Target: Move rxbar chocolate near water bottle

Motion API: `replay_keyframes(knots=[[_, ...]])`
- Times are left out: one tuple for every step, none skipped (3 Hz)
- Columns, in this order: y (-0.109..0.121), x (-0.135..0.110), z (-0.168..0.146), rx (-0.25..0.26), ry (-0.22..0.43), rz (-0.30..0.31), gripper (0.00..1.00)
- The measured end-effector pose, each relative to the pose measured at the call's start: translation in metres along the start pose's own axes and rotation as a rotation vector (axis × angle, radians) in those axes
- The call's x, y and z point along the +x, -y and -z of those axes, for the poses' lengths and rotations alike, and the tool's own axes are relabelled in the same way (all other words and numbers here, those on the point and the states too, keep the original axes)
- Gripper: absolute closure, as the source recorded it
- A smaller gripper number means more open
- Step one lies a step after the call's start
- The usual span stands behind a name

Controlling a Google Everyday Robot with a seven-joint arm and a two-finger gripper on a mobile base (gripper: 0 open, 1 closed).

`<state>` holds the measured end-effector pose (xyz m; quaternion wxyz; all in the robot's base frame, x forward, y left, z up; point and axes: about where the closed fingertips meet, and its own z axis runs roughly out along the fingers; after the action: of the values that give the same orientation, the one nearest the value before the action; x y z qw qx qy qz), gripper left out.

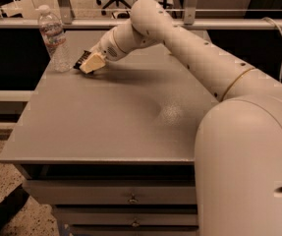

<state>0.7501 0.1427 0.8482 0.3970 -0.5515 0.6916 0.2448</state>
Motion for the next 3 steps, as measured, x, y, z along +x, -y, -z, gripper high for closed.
replay_keyframes(knots=[[0.0006, 0.0002, -0.0040, -0.011, 0.002, -0.001, 0.38], [-0.0011, -0.0031, -0.0060, -0.023, 0.011, 0.002, 0.15], [-0.0043, -0.0079, -0.0055, -0.035, 0.024, 0.005, 0.00]])
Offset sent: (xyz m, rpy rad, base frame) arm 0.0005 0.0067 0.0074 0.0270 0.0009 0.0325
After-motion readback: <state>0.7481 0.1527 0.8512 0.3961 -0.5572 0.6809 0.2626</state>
